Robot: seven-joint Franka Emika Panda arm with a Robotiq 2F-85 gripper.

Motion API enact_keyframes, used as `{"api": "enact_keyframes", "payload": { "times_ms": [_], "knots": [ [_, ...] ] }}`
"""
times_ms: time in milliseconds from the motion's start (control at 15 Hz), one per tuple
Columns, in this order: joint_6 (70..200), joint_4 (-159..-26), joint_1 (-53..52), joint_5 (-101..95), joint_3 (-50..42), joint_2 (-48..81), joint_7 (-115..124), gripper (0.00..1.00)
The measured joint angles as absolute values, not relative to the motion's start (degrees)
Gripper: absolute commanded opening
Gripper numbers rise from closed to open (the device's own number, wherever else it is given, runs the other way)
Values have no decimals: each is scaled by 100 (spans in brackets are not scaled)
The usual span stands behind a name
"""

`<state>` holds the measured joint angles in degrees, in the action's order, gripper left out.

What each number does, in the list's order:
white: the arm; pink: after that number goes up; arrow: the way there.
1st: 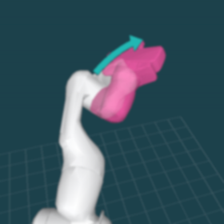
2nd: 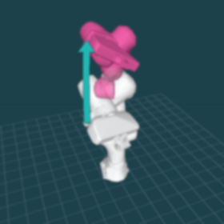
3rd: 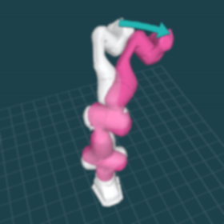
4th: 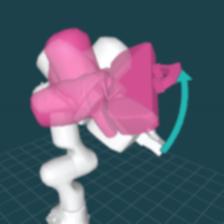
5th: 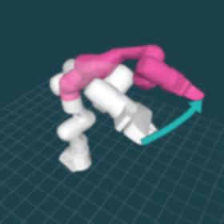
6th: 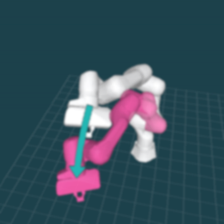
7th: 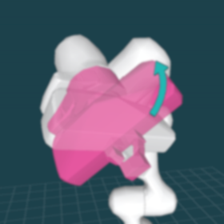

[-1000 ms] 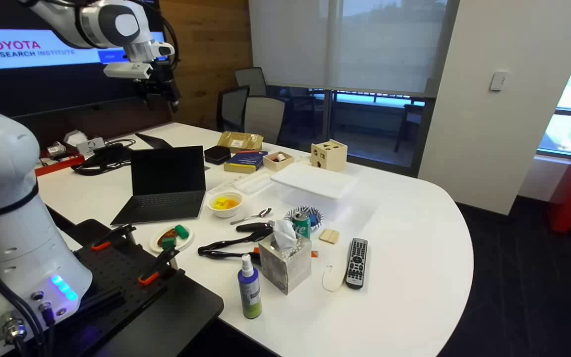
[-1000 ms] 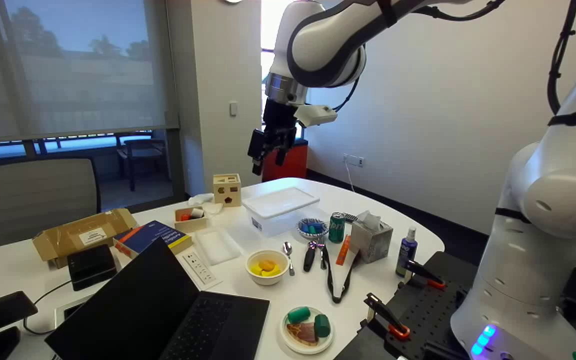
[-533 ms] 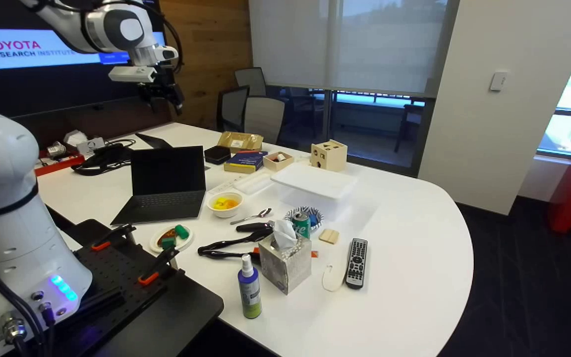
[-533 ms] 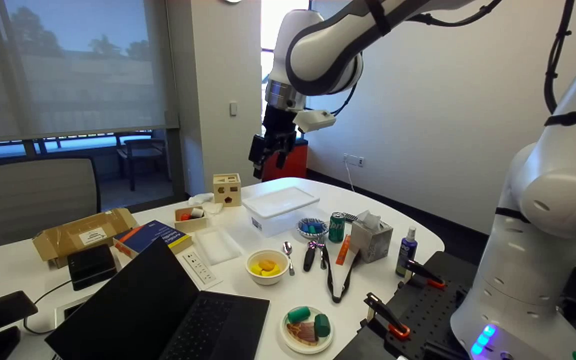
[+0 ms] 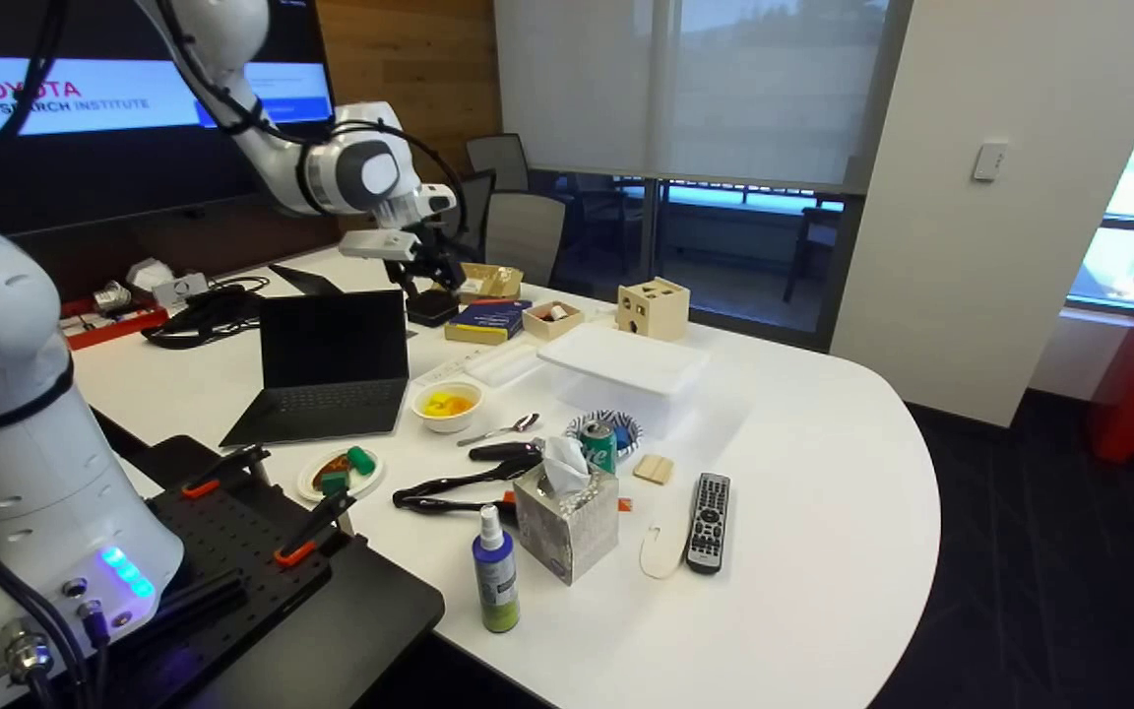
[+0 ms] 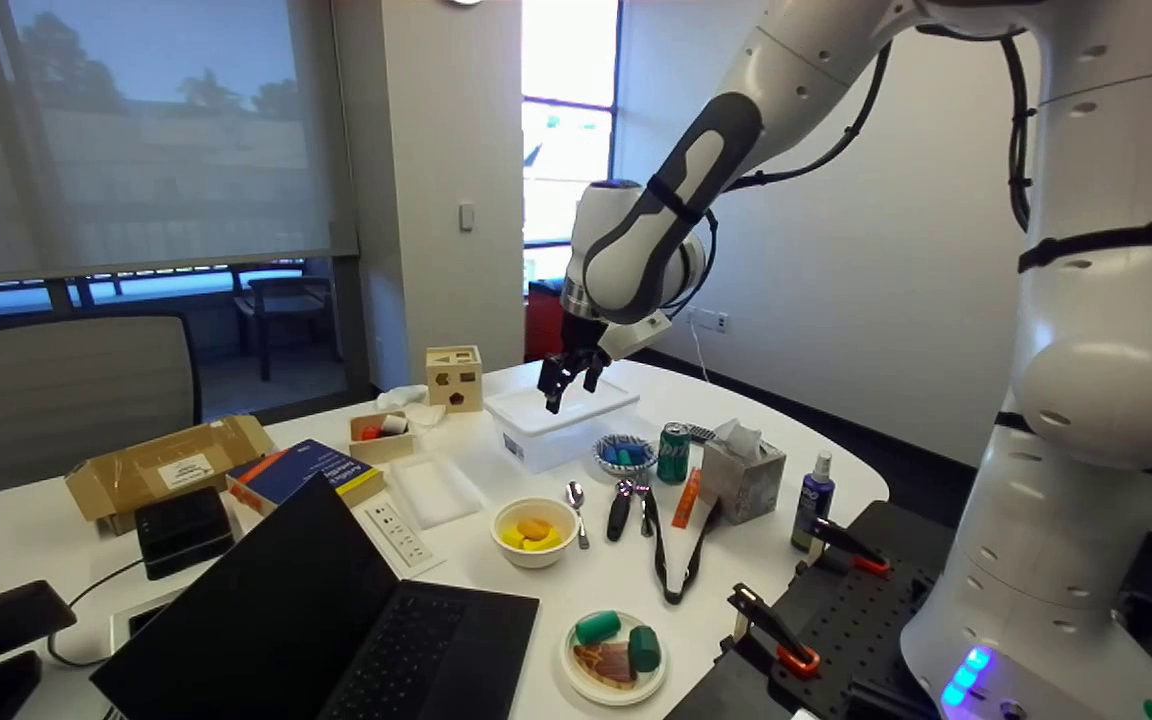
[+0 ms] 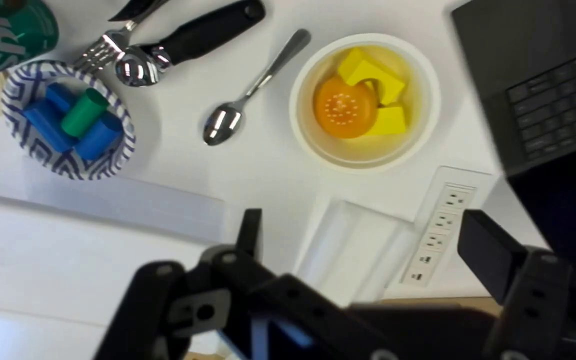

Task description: Move the blue and white bowl forward

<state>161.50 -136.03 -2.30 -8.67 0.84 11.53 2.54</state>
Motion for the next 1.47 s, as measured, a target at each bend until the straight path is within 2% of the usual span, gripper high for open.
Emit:
{"api": "enact_keyframes", "payload": {
  "times_ms": [333,667,1467],
  "knots": [
    [17024,-12501,-201,-1071,-778,2988,404,100],
    [17099,-11342,-78,-540,-904,4398,409,100],
    [17099,-10430,-114,29,-1419,5563,1068,100]
  ]
}}
